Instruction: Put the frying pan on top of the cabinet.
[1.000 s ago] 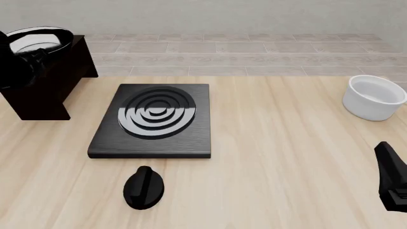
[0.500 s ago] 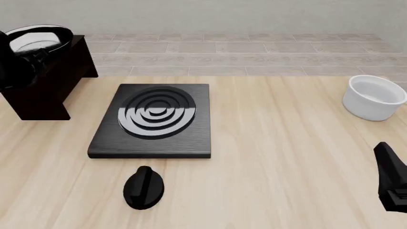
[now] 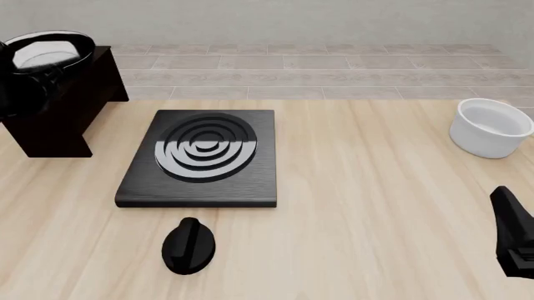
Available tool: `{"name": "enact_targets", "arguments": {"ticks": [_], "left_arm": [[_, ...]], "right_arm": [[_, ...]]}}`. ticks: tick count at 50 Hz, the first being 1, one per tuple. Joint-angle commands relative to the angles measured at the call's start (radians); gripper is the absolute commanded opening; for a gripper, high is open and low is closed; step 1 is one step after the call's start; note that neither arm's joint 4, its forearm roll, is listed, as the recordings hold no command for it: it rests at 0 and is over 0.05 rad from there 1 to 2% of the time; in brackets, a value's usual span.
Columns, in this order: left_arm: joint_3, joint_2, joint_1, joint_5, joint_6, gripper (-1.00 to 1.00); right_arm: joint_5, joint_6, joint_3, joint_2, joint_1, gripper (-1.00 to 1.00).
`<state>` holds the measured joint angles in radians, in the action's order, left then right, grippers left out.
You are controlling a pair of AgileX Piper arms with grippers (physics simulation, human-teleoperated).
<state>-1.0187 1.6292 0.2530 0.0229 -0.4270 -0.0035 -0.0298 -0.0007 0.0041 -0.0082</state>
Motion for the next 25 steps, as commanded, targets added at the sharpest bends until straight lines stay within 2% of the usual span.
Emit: {"name": "enact_targets", "arguments": {"ticks": [1, 25], "left_arm": [[0.015, 0.032, 0.013, 0.01, 0.014, -1.0], [0.04, 0.028, 0.013, 0.023, 0.014, -1.0]], "right_arm": [[-0.001, -0.001, 0.0, 0.001, 0.0, 1.0], [0.001, -0.003, 0.0, -0.001, 0.001, 1.0]]}}
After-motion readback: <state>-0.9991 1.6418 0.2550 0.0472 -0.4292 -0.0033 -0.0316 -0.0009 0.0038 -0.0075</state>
